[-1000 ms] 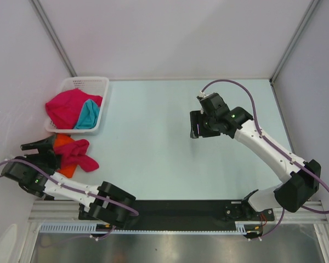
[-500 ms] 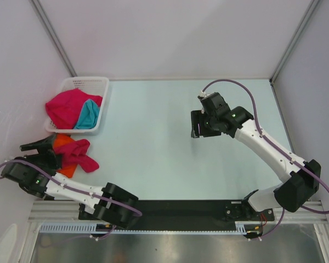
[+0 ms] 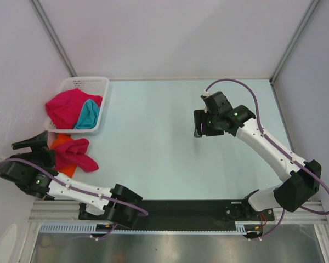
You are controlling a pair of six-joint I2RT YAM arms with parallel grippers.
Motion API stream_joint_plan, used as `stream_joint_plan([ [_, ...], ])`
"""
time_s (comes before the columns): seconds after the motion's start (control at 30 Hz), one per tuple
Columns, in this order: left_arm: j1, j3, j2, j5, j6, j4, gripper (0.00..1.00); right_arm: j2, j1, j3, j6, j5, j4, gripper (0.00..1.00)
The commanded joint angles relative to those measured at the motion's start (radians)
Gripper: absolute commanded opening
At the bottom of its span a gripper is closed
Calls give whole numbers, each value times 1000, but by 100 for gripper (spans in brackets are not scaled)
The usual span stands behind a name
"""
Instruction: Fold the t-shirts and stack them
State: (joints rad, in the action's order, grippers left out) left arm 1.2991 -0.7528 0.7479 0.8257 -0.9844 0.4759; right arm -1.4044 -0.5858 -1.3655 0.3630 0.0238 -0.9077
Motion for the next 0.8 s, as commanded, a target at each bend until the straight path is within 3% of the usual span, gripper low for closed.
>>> stream_joint_plan([
  [0.0, -26, -23, -12, 67, -95, -85, 95, -1, 1, -37, -15, -15, 4, 66],
  [0.23, -46, -37, 16, 109, -128, -108, 95, 12, 3, -32, -15, -13, -3, 66],
  [0.6, -61, 199, -1, 36, -82, -204, 95, 10, 0, -30, 1, -54, 1, 66],
  [0.77, -173, 216, 95, -11, -14, -214, 95, 19, -12, -1, 20, -59, 21, 66],
])
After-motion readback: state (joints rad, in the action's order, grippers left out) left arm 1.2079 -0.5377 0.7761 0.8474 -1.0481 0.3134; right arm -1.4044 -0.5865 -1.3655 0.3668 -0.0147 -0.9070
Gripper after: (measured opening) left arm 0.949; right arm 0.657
